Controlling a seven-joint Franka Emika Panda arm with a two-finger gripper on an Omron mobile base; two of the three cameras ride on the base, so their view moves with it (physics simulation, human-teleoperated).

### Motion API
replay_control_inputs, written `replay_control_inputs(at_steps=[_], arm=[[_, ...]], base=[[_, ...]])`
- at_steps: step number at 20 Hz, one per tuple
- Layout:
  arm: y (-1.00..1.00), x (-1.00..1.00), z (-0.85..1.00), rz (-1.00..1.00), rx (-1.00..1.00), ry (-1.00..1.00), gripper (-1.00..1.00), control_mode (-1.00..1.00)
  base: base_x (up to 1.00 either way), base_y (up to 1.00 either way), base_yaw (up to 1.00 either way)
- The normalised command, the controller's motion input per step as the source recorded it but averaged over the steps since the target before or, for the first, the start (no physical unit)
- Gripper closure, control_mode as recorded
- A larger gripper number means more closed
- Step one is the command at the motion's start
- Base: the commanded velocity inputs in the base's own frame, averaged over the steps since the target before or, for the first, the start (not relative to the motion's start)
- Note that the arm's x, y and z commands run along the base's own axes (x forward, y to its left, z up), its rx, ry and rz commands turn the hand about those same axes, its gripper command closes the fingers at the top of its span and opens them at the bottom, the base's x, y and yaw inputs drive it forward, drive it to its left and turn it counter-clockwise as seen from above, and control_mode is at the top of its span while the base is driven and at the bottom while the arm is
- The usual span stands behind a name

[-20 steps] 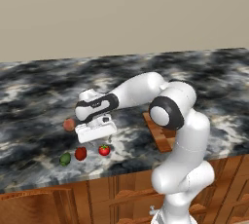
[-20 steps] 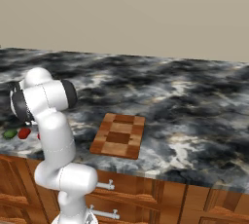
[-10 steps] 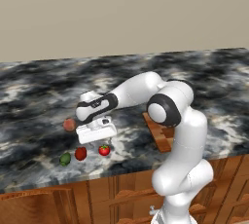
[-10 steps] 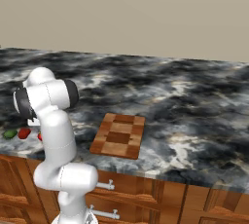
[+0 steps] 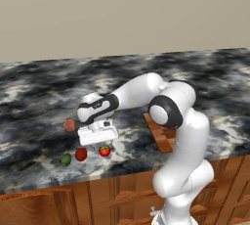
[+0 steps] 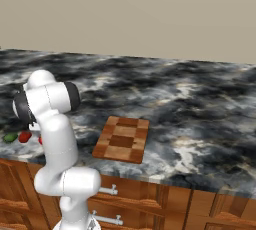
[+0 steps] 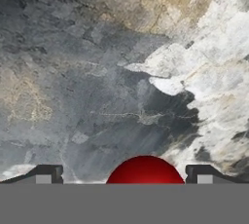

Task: Place the avocado, onion, tomato, and bell pepper on the cutting board.

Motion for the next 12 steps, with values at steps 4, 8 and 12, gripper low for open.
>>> replay_control_inputs(at_steps=[4, 8, 12], arm=[[-0.01, -0.05, 0.00, -0.02, 0.00, -0.01, -1.00, -1.00], [-0.10, 0.00, 0.00, 0.00, 0.00, -0.02, -1.00, -1.00], [-0.18, -0.08, 0.00, 0.00, 0.00, -0.08, -1.00, -1.00]], base=[[0.00, 0.00, 0.00], [0.00, 0.00, 0.00], [0.00, 0.00, 0.00]])
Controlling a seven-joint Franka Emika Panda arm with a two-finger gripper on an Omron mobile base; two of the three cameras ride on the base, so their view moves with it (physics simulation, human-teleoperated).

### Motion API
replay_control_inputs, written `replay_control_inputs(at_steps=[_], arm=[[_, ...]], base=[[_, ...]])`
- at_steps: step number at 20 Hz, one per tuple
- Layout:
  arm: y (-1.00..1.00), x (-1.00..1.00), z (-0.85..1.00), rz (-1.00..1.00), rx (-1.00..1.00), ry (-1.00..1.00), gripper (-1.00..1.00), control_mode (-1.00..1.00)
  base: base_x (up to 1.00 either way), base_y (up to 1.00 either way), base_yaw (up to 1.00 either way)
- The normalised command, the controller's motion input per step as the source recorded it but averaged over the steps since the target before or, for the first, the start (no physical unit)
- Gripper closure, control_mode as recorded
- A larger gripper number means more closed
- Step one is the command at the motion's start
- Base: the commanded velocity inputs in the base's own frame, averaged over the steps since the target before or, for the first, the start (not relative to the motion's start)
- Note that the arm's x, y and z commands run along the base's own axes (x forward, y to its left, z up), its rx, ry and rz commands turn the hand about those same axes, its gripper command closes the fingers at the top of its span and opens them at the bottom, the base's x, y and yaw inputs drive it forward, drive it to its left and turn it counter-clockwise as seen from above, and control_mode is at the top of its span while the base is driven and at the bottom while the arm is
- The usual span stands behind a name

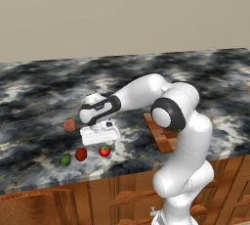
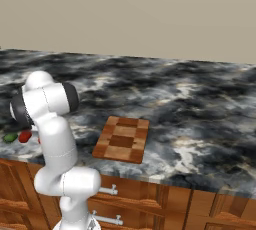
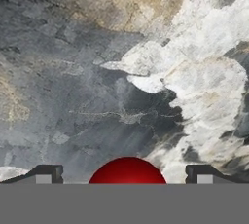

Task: Place the avocado, onion, tomato, and bell pepper on the cutting board.

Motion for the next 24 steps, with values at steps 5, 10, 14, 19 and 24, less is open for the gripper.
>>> replay_control_inputs(at_steps=[5, 10, 14, 19, 24], arm=[[-0.08, -0.24, 0.00, 0.00, 0.00, -0.11, -1.00, -1.00], [0.00, -0.27, 0.00, -0.01, 0.00, -0.13, -1.00, -1.00], [-0.01, -0.12, 0.02, 0.00, 0.00, -0.11, -1.00, -1.00], [-0.02, 0.00, 0.00, 0.00, 0.00, -0.10, -1.00, -1.00], [0.00, -0.03, 0.00, 0.00, 0.00, -0.07, 1.00, -1.00]], base=[[0.00, 0.00, 0.00], [0.00, 0.00, 0.00], [0.00, 0.00, 0.00], [0.00, 0.00, 0.00], [0.00, 0.00, 0.00]])
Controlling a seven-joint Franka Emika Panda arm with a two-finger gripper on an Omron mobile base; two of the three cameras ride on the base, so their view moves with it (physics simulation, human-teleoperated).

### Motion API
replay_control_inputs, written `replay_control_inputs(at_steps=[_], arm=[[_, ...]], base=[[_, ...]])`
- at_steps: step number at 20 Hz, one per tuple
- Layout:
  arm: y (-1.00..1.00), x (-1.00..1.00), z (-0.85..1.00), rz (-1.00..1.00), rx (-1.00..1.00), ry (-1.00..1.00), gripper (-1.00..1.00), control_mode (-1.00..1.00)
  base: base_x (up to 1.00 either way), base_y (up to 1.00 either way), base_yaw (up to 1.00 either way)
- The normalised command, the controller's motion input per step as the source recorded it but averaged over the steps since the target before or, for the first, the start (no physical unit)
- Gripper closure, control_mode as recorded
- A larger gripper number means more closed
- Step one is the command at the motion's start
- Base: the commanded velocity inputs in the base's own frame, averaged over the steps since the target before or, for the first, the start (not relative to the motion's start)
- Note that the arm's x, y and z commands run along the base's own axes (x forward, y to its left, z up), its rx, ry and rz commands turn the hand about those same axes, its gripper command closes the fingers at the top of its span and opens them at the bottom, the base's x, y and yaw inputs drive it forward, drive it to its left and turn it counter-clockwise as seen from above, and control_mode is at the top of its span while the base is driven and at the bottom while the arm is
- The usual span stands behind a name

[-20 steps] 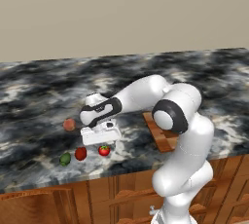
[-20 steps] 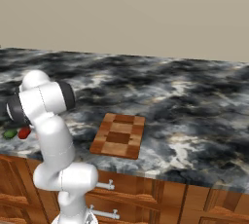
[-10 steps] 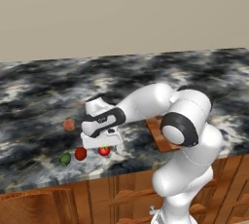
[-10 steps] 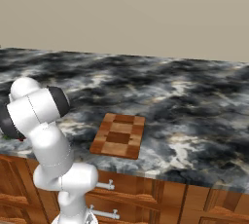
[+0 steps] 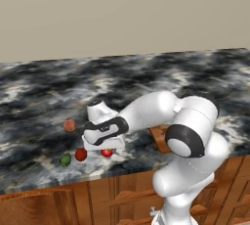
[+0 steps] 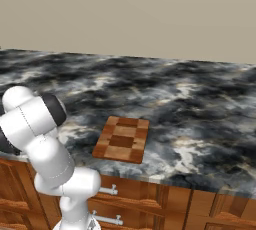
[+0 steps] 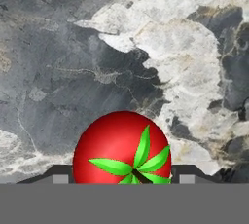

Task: Place the avocado, onion, tomato, and bell pepper on the cutting board.

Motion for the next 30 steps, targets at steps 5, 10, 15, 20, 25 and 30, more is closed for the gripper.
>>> replay_control_inputs(at_steps=[5, 10, 15, 20, 25, 30], arm=[[0.00, -0.03, 0.01, 0.00, 0.00, -0.02, 1.00, -1.00], [-0.16, 0.04, 0.60, 0.00, 0.00, -0.06, 1.00, -1.00], [-0.42, 0.12, 0.79, 0.00, 0.00, -0.02, 1.00, -1.00], [-0.77, 0.20, 0.49, 0.00, 0.00, -0.02, 1.00, -1.00], [-0.85, 0.18, 0.32, 0.00, 0.02, -0.04, 1.00, -1.00], [-0.86, 0.27, 0.18, 0.00, 0.04, -0.01, 1.00, -1.00]], base=[[0.00, 0.00, 0.00], [0.00, 0.00, 0.00], [0.00, 0.00, 0.00], [0.00, 0.00, 0.00], [0.00, 0.00, 0.00], [0.00, 0.00, 0.00]])
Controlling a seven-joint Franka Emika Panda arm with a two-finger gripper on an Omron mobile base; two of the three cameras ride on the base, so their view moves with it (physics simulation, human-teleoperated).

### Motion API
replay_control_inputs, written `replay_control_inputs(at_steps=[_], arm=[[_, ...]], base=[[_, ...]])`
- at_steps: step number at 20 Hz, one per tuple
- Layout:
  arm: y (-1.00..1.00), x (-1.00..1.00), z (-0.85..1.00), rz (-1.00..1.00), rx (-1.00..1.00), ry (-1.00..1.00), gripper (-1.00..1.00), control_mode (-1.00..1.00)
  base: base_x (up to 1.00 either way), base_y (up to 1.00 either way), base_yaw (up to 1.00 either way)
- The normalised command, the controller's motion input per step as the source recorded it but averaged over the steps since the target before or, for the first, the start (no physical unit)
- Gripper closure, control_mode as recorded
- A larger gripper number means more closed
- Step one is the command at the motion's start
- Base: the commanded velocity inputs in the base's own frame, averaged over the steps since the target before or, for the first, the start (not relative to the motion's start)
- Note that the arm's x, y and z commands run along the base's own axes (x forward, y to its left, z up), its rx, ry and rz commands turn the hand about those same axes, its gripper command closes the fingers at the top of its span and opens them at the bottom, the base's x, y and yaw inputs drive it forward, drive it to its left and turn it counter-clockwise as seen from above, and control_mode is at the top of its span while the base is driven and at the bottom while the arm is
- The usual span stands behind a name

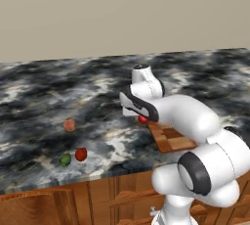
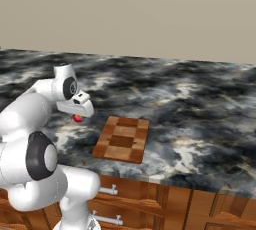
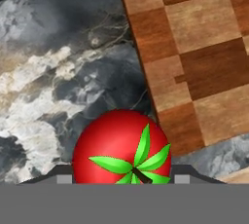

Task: Place the avocado, onion, tomato, and bell pepper on the cutting board.

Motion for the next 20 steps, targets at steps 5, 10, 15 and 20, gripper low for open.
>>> replay_control_inputs(at_steps=[5, 10, 15, 20], arm=[[-0.89, 0.35, 0.00, 0.01, 0.11, 0.00, 1.00, -1.00], [-0.79, 0.50, -0.05, 0.01, 0.13, 0.04, 1.00, -1.00], [-0.42, 0.61, -0.25, 0.00, 0.06, 0.10, 1.00, -1.00], [-0.25, 0.61, -0.32, 0.01, 0.04, 0.13, 1.00, -1.00]], base=[[0.00, 0.00, 0.00], [0.00, 0.00, 0.00], [0.00, 0.00, 0.00], [0.00, 0.00, 0.00]])
